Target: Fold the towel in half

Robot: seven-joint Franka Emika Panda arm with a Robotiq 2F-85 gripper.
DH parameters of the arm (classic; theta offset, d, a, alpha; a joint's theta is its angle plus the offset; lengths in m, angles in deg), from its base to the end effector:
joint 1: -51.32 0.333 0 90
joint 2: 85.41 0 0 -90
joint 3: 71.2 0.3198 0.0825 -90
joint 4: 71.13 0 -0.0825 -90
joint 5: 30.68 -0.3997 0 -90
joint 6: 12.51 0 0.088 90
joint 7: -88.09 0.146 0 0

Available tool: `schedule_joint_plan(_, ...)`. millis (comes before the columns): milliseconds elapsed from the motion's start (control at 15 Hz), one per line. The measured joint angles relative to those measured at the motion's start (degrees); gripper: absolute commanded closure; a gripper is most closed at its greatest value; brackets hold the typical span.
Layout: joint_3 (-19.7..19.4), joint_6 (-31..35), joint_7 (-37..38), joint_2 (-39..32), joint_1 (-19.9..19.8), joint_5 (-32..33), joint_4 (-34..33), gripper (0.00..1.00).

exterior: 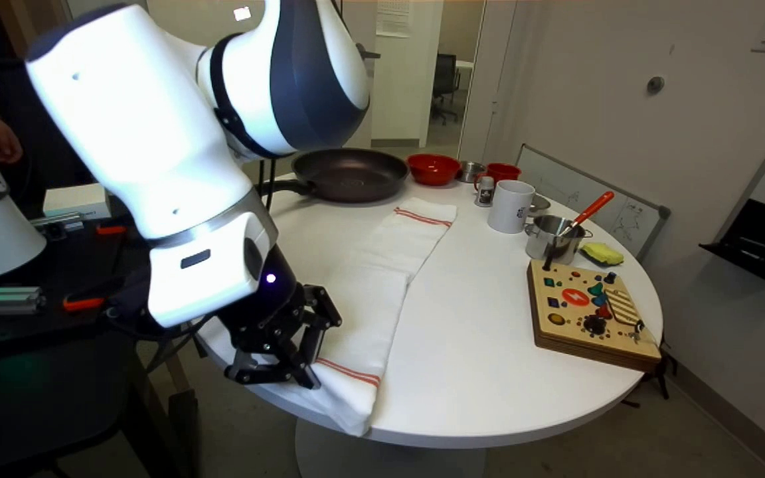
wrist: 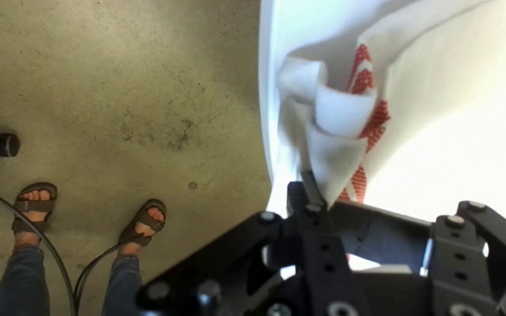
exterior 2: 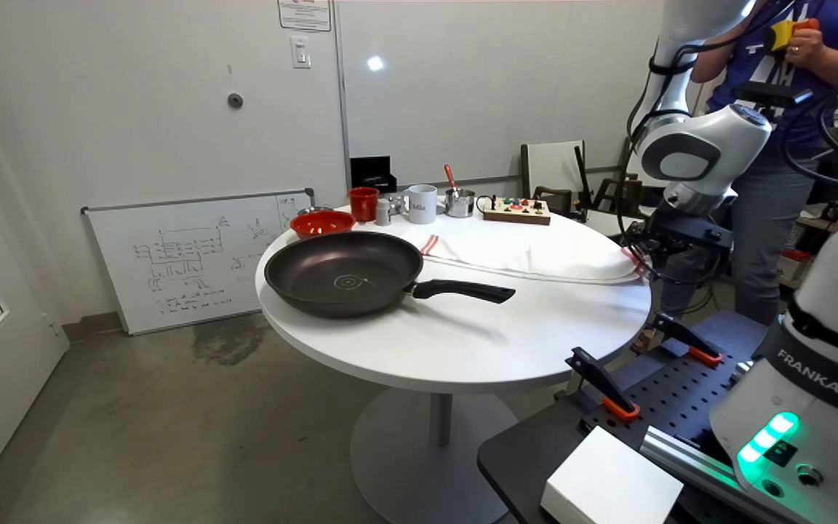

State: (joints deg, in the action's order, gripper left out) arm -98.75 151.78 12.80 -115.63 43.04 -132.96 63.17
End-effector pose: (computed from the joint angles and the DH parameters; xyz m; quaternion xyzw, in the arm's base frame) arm 0.3374 -0.3397 0.0846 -0.8738 0.4501 -0.1838 0.0079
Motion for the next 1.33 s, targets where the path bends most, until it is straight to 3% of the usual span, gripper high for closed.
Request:
schedule_joint_plan(333, 0.00, 0.00, 7.57, 1.65, 0.08, 7.22, -2.01, 0.98)
schedule_joint_plan(800, -0.20, -4.97, 20.43, 4.27, 0.53, 23.21, -2.36, 0.98)
schedule_joint_plan(1333, -0.13, -10.38, 24.52, 9.59, 2.08, 30.65, -2.73, 0.98)
